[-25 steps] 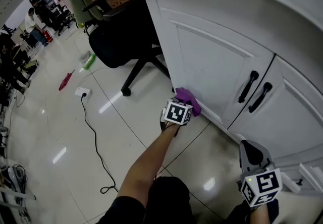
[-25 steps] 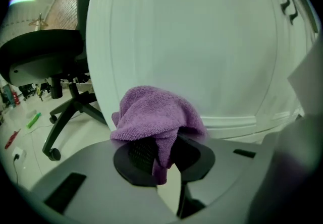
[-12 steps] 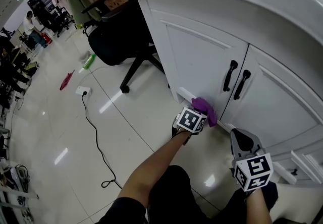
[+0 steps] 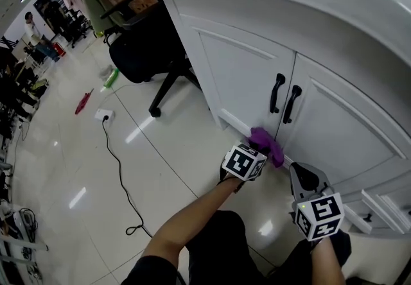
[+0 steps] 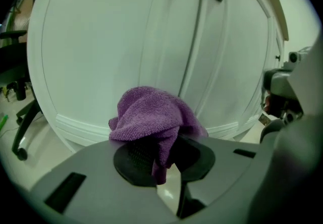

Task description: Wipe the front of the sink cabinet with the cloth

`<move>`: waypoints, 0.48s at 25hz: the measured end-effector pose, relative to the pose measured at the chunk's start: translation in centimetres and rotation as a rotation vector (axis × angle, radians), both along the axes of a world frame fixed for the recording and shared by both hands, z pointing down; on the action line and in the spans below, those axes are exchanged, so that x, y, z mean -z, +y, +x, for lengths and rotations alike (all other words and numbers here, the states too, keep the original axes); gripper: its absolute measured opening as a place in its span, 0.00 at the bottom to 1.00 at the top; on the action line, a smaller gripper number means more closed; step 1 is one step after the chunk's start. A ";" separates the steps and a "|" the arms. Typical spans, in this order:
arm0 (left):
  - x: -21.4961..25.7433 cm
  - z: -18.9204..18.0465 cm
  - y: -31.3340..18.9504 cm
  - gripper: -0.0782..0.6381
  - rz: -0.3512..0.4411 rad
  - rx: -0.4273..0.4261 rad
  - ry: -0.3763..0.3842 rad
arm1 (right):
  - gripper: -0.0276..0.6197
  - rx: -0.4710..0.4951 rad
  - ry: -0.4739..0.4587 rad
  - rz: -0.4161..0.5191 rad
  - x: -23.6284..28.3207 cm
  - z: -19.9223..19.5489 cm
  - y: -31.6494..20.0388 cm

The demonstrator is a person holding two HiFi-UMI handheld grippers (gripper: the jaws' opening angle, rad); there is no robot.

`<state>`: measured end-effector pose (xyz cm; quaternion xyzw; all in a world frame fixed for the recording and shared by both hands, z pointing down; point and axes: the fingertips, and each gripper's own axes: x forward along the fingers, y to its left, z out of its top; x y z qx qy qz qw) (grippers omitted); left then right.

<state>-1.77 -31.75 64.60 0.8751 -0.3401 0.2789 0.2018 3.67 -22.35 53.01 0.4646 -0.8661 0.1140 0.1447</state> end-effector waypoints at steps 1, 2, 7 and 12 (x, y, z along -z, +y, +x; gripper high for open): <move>1.1 0.4 0.3 0.19 0.023 -0.011 0.016 | 0.04 0.003 -0.003 0.002 0.2 -0.1 -0.1; 2.2 0.7 0.5 0.19 0.048 -0.019 0.034 | 0.04 0.008 -0.005 0.004 0.4 -0.2 -0.2; 8.5 0.0 1.7 0.19 0.183 -0.003 0.136 | 0.04 0.049 -0.019 0.050 2.5 -1.6 -0.7; 14.0 -3.5 2.1 0.19 0.275 0.056 0.216 | 0.04 0.126 0.012 0.096 5.0 -4.0 -1.9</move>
